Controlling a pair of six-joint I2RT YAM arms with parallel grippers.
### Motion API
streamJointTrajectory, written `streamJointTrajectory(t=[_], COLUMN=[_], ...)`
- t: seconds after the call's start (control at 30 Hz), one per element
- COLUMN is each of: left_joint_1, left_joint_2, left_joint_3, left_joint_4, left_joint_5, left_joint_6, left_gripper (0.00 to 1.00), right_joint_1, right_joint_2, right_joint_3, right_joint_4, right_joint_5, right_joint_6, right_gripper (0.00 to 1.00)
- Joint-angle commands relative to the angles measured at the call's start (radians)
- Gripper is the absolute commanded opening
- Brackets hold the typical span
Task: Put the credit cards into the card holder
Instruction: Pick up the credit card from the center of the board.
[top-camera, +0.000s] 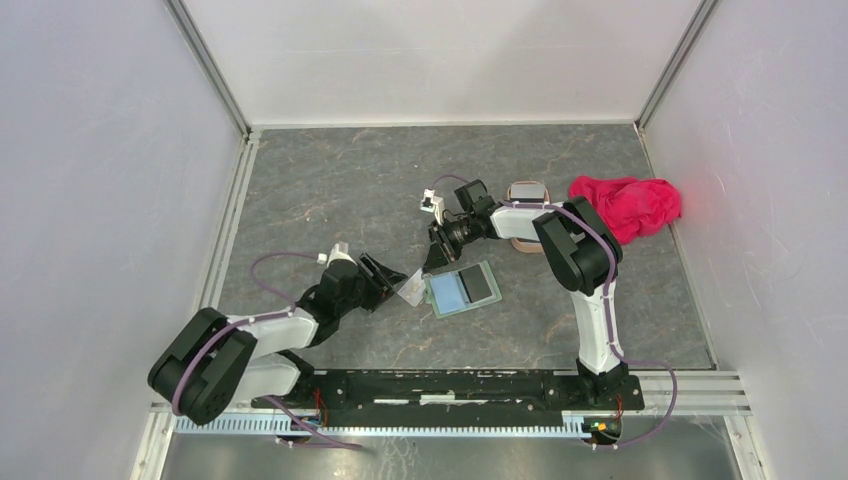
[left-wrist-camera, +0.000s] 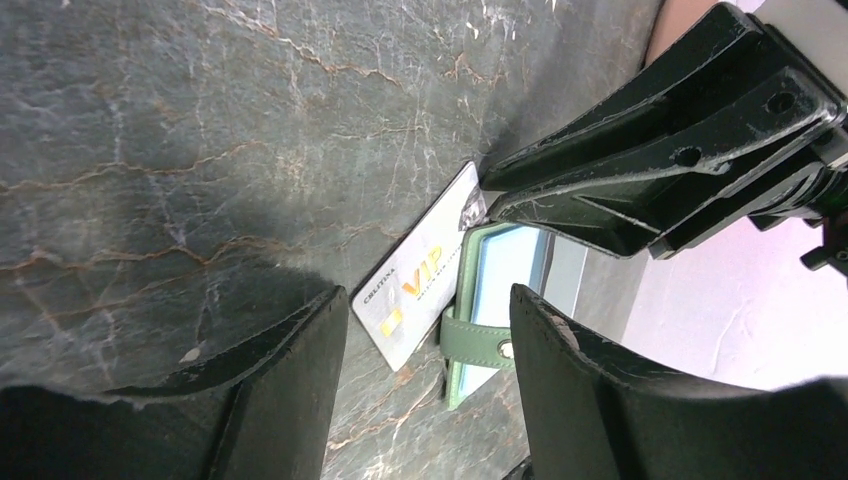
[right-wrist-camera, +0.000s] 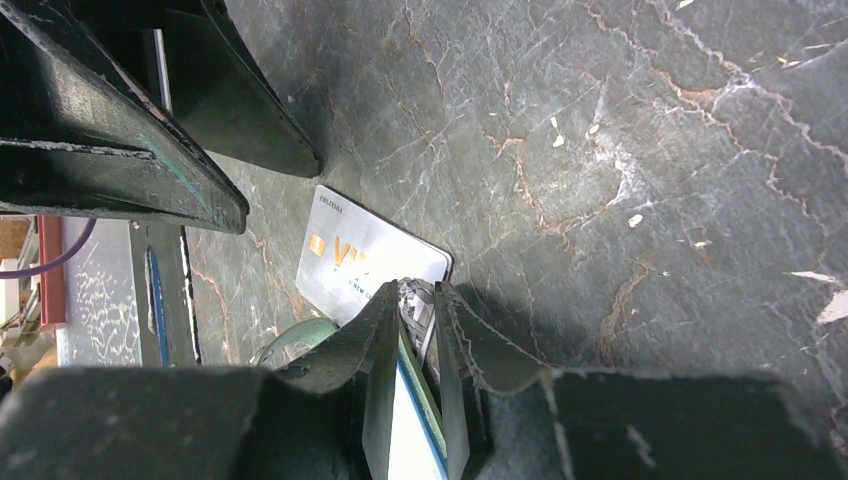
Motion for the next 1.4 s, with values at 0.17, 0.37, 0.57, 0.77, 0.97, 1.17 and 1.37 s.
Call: streamJointTrajectory(t=[0.17,0.37,0.57,0.77,0.97,1.17,1.37], left_joint_1=[0.026,0.026,0.026,0.026,0.026,0.026,0.026], left_joint_2=[-0.067,0.038,0.074,0.019,-0.078,-0.073,-0.053], left_joint_3=[-0.005,-0.013,-0.018,-0.081,-0.114,-0.115,-0.130], left_joint_4=[-0.200,-0.077,-0.047,0.063,0.105,0.105,0.118], left_joint_5=[0.089,0.145,0.139,0.110,0.075,0.083,0.069], left_joint_6=[0.106,0.056,0.045,0.001,-0.023,-0.055,-0.066], left_gripper=[0.70,0.70,0.70,0.70,0.71,0.71,0.71], right_joint_1=[-0.004,-0.005,-0.006,-0.006,-0.007,-0.010,-0.011], right_joint_2=[0.055,0.056,0.054,0.059,0.064,0.059,0.060], right_joint_3=[-0.016,-0.020,-0.020,-0.022,-0.031,-0.037,-0.042], right_joint_4=[-0.070,-0.069,-0.069,-0.066,-0.049,-0.036,-0.027], right_joint_5=[0.105,0.102,0.096,0.077,0.045,0.039,0.033], right_joint_6=[-0.044,-0.041,-0.038,-0.029,-0.002,0.011,0.018], right_gripper=[0.27,0.27,0.27,0.26,0.26,0.26,0.26])
